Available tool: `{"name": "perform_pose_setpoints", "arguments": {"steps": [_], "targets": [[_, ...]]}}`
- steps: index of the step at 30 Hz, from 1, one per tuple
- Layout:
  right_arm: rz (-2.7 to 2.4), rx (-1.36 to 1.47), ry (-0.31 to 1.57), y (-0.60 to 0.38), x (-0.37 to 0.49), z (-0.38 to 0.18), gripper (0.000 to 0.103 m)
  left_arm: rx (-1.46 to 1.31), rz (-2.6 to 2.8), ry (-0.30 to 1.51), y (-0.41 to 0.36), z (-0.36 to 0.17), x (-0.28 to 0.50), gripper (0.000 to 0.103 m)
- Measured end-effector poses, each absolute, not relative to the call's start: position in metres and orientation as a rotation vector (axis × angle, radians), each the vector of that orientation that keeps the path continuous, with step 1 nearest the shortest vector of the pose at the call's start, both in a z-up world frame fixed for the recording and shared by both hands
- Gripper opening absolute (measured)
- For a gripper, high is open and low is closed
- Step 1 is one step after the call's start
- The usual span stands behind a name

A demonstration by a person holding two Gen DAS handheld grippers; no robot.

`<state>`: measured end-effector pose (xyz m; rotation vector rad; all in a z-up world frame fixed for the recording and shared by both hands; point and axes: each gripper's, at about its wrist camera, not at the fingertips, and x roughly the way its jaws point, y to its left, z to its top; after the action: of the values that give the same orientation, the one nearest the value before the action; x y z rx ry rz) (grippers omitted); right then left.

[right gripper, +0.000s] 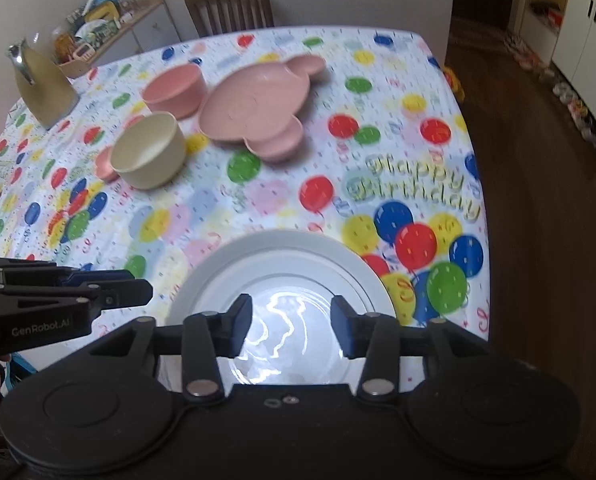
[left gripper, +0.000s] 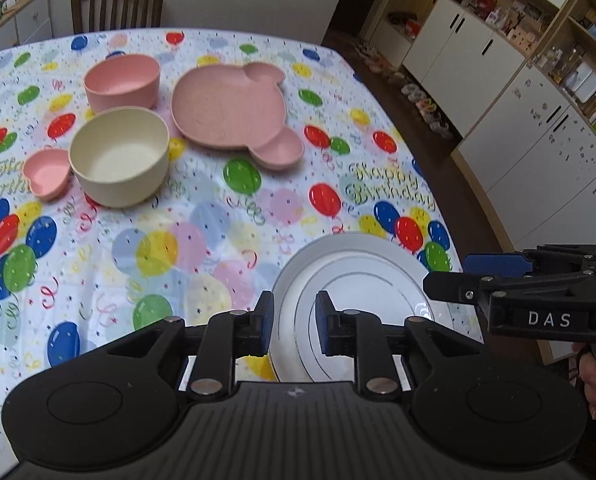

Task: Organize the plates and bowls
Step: 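Open both grippers and pull back from the stacked plates, then close both grippers on the rim of the pink bear-shaped plate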

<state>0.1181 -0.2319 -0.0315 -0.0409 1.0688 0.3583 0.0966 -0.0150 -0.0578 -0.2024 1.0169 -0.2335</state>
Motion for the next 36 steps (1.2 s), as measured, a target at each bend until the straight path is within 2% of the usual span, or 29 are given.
{"name": "perform_pose_setpoints", "arguments": {"steps": [1,6,8,10,12,14,22,26,36], "targets": [[0.355,-0.043,1.056,-0.229,0.117,-0.028,0.056,-0.202,-0.232,1.004,-0.013,-0.054,0.097,0.021],[0.350,-0.032,1.000,-0.218,0.115,-0.013,0.066,-0.201,-0.222,0.947,-0.001,-0.038,0.098,0.023],[0.345,-0.031,0.976,-0.214,0.114,-0.008,0.072,-0.197,-0.224,0.927,0.003,-0.032,0.098,0.024],[0.342,-0.029,0.944,-0.210,0.113,-0.002,0.077,-0.190,-0.222,0.907,0.006,-0.026,0.098,0.031],[0.341,-0.029,0.914,-0.206,0.112,0.003,0.082,-0.178,-0.216,0.883,0.008,-0.020,0.098,0.054],[0.338,-0.035,0.887,-0.203,0.112,0.007,0.084,-0.168,-0.203,0.851,0.010,-0.014,0.098,0.066],[0.329,-0.058,0.808,-0.193,0.132,0.015,0.102,-0.136,-0.138,0.808,0.018,-0.011,0.128,0.077],[0.336,-0.064,0.779,-0.191,0.153,0.014,0.103,-0.123,-0.114,0.787,0.019,-0.014,0.152,0.081],[0.306,-0.058,0.797,-0.197,0.236,-0.001,0.103,-0.129,-0.049,0.852,0.021,-0.032,0.243,0.082]]}}
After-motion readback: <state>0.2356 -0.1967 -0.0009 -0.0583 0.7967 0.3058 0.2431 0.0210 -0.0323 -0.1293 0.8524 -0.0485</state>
